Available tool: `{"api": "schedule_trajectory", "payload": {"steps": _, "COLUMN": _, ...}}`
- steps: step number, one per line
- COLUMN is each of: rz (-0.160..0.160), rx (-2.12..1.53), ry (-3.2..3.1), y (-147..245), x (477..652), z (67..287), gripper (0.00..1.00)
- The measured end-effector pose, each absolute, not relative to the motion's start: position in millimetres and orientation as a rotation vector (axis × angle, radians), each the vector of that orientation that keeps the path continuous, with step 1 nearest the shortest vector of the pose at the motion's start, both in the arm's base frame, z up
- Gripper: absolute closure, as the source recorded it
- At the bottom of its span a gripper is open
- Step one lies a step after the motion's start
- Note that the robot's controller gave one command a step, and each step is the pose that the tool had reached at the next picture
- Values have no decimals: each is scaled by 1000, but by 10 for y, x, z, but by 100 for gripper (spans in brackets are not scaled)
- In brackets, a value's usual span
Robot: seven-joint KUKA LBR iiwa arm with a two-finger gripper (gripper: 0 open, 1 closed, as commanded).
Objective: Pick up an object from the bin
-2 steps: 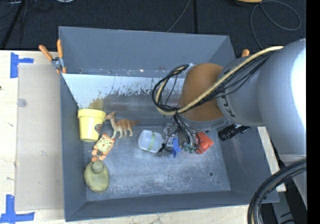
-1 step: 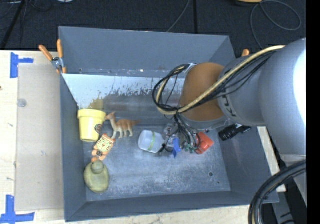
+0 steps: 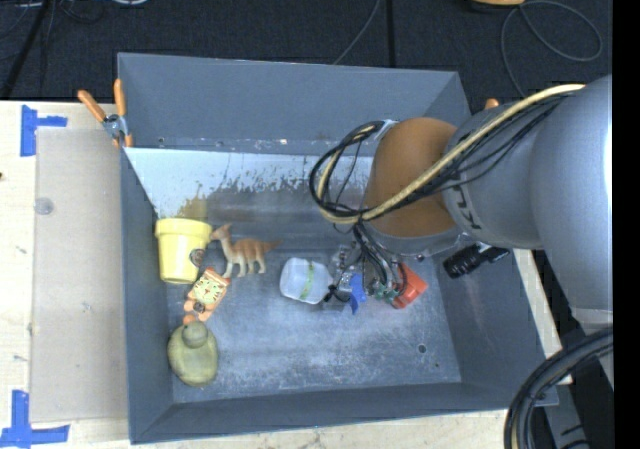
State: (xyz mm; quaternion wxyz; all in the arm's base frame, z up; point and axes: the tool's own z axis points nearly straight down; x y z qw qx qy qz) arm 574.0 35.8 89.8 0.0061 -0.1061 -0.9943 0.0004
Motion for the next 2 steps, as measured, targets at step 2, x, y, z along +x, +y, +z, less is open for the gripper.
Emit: {"api": "schedule_trajectory", "payload": {"steps": 2, "rz": -1, "rx": -332, "ry": -3122, "y": 356, "x": 5767, "z": 1306, "gripper": 100}}
